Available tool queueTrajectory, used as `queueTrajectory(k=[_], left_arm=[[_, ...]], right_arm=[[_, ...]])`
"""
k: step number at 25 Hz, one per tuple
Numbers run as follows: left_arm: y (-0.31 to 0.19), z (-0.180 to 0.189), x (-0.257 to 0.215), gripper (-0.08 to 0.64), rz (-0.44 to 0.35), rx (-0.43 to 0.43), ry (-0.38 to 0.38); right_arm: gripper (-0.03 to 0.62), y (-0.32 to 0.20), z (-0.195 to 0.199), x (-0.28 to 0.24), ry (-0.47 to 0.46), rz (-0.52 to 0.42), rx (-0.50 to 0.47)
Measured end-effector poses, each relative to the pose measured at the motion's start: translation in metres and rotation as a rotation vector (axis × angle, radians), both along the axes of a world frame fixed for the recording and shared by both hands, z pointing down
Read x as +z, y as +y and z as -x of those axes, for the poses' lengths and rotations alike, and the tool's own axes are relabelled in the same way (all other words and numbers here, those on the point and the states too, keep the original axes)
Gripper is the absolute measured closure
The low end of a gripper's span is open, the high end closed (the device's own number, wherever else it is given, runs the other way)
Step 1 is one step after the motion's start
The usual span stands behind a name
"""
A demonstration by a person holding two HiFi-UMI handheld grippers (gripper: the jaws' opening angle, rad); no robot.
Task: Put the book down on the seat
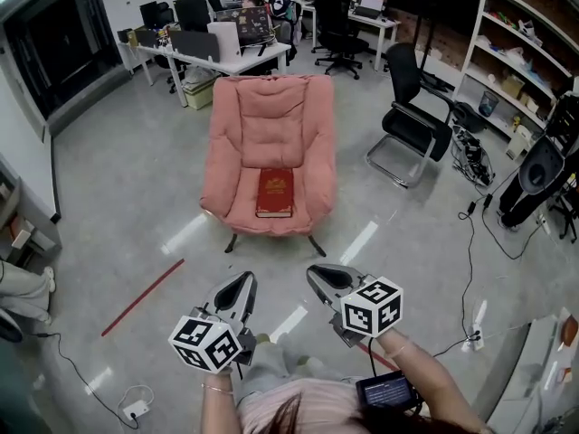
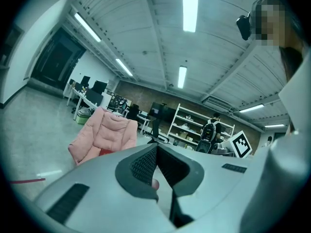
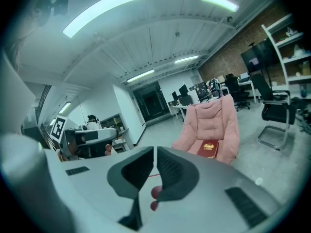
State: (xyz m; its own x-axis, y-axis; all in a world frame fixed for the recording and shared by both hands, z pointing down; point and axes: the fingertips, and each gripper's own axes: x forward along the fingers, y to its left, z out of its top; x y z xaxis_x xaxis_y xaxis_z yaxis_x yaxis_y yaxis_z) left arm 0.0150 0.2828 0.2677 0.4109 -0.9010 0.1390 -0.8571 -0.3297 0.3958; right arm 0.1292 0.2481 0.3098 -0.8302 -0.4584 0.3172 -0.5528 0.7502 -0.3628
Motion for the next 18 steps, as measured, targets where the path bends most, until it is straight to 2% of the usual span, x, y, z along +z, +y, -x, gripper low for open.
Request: queueTrajectory(k=[9,12,14,18], left_arm=[[0.019,-0.021,-0.005,0.563,0.008,-0.028,-0.02],[0.024,-0.032,-0.007,0.562,0.013,-0.008,-0.022],[0.028,-0.041,-0.009,0.563,0.017,0.007,-0.011],[0.032,-0.049,-0.009,0.563,0.044,-0.014,0.026]], right_arm=[[0.577,0.02,-0.022,-0.014,0.033,-0.095,-0.011],[0.577,0.024,-0.031,-0.023,0.04,-0.145,0.011],[0.577,0.025,-0.038,-0.029,0.034,-0.173,0.04],[0.577,0.027,-0.05,-0.034,0.035,-0.196,0.068]])
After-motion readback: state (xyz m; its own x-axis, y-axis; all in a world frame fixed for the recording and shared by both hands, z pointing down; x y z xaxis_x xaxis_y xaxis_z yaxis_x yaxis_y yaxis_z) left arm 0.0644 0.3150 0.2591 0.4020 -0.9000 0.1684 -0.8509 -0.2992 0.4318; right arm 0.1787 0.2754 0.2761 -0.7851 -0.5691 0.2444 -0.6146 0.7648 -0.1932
